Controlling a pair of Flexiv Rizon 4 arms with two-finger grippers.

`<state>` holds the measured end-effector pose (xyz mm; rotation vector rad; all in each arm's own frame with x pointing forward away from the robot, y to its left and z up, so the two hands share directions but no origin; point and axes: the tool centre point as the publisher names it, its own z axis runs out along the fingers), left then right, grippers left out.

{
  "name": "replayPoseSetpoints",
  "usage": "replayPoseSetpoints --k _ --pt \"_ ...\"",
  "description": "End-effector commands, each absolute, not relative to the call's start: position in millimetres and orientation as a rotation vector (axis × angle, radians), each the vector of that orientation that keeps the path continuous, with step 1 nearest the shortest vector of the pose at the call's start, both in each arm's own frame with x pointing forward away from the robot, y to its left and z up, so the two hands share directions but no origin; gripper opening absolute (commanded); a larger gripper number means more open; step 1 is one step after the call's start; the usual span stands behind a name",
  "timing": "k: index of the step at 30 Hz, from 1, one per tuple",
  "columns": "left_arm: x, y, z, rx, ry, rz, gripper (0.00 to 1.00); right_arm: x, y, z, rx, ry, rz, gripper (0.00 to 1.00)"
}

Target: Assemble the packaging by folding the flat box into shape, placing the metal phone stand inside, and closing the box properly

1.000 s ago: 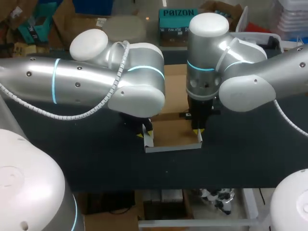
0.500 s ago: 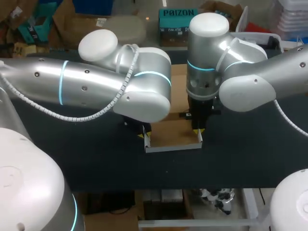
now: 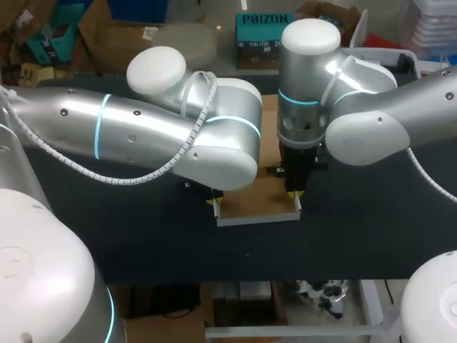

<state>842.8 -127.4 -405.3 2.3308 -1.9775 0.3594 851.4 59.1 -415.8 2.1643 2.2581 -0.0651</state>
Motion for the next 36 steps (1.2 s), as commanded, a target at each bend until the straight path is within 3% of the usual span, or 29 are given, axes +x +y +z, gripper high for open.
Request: replayPoseSetpoints --k 1,10,11,13,15,16,19,36 --pt "842.6 -138.0 -415.2 2.344 -1.983 0.36 0.0 851.3 62.7 -415.5 2.165 2.259 -0.072 0.0" --pt "839.7 -137.1 -414.5 2.357 -1.994 0.362 0.0 850.9 63.0 -414.1 2.162 2.261 -0.068 0.0" --pt "839.5 -137.1 -414.3 2.358 -1.996 0.362 0.0 850.4 63.2 -412.8 2.159 2.264 -0.062 0.04" --pt "839.0 -137.0 -414.0 2.359 -1.998 0.361 0.0 849.3 63.4 -410.4 2.154 2.269 -0.05 0.21" --pt "838.4 -136.7 -413.8 2.361 -2.0 0.36 0.0 848.0 63.2 -407.8 2.145 2.28 -0.034 0.49" --pt "838.3 -136.6 -413.7 2.362 -2.002 0.359 0.0 847.3 62.7 -406.1 2.142 2.289 -0.021 0.73" --pt "837.6 -136.3 -413.1 2.361 -2.008 0.357 0.0 845.8 60.9 -401.7 2.131 2.31 0.012 1.0" --pt "834.6 -135.6 -407.9 2.357 -2.051 0.35 0.0 843.5 41.4 -383.5 2.131 2.336 0.141 1.0"
